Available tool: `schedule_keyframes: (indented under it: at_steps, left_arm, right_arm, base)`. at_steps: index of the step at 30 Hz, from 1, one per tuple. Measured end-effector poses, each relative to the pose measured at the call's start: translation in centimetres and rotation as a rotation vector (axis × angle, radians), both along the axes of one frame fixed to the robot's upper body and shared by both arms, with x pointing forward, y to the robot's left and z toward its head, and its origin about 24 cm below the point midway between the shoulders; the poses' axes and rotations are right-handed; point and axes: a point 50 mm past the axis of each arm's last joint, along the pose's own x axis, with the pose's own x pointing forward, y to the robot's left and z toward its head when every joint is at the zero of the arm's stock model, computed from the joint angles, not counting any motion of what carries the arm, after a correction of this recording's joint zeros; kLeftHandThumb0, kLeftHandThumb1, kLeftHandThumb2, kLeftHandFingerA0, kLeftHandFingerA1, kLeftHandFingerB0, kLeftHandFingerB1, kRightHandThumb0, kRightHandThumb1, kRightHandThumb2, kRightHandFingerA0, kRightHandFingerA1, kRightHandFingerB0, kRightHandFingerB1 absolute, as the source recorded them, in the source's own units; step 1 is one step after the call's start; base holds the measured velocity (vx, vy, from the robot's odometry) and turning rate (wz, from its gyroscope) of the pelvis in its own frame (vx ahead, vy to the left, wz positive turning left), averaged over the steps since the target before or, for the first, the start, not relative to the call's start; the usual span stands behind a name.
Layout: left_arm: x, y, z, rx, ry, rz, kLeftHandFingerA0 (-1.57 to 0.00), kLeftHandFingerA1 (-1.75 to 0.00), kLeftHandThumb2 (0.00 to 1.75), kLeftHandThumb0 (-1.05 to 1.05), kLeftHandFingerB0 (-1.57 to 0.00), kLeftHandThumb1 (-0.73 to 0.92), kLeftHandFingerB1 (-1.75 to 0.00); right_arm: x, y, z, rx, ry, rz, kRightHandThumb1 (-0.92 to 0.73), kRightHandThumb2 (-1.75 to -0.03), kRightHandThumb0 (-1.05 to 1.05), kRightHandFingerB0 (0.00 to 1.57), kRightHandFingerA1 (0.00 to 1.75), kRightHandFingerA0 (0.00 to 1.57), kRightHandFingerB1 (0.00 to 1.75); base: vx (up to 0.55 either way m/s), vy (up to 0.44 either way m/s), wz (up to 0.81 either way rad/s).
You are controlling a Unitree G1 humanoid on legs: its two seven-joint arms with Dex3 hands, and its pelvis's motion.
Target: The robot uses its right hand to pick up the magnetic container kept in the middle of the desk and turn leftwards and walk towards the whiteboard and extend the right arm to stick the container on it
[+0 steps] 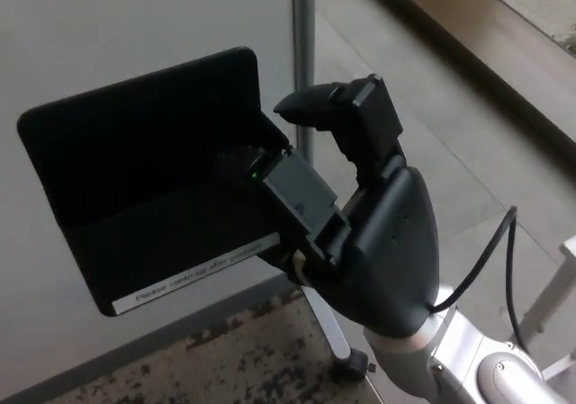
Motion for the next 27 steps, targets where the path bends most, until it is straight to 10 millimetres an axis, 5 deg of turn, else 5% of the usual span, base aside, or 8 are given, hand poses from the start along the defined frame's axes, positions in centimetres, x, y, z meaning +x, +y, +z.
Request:
schedule_keyframes:
  at_steps: [9,12,20,27]
  left_arm:
    - [0.14,-0.22,-0.13,-0.001,0.010,-0.017,-1.03,-1.01,1.07,0.16,-0.92,0.61,-0.94]
    - [0.05,0.58,0.22,0.026,0.003,-0.014,-1.03,-1.01,1.08,0.16,-0.91,0.61,-0.94]
    - [-0.19,0.39,0.10,0.017,0.009,-0.003,-1.02,-1.02,1.10,0.16,-0.93,0.59,-0.96]
    - [-0.67,-0.14,-0.12,-0.002,0.020,0.003,-1.02,-1.01,1.14,0.12,-0.94,0.59,-0.96]
  right_arm:
    - [0.26,0.22,-0.50,-0.012,0.025,-0.008,-0.53,-1.17,-0.21,0.67,1.75,0.92,1.48]
    - [0.18,0.56,-0.27,-0.005,0.017,0.003,-0.47,-1.20,-0.17,0.59,1.75,0.90,1.74]
    - [0.33,0.43,-0.27,-0.004,0.015,-0.017,-0.51,-1.11,-0.17,0.65,1.75,0.89,1.60]
    - [0.74,-0.19,-0.32,0.000,0.019,-0.050,-0.44,-1.24,-0.16,0.59,1.75,0.88,1.74]
  base:
    - [-0.05,0.131,0.39]
    - [0.00,0.552,0.39]
    - [-0.01,0.093,0.32]
    - [-0.03,-0.163,0.32]
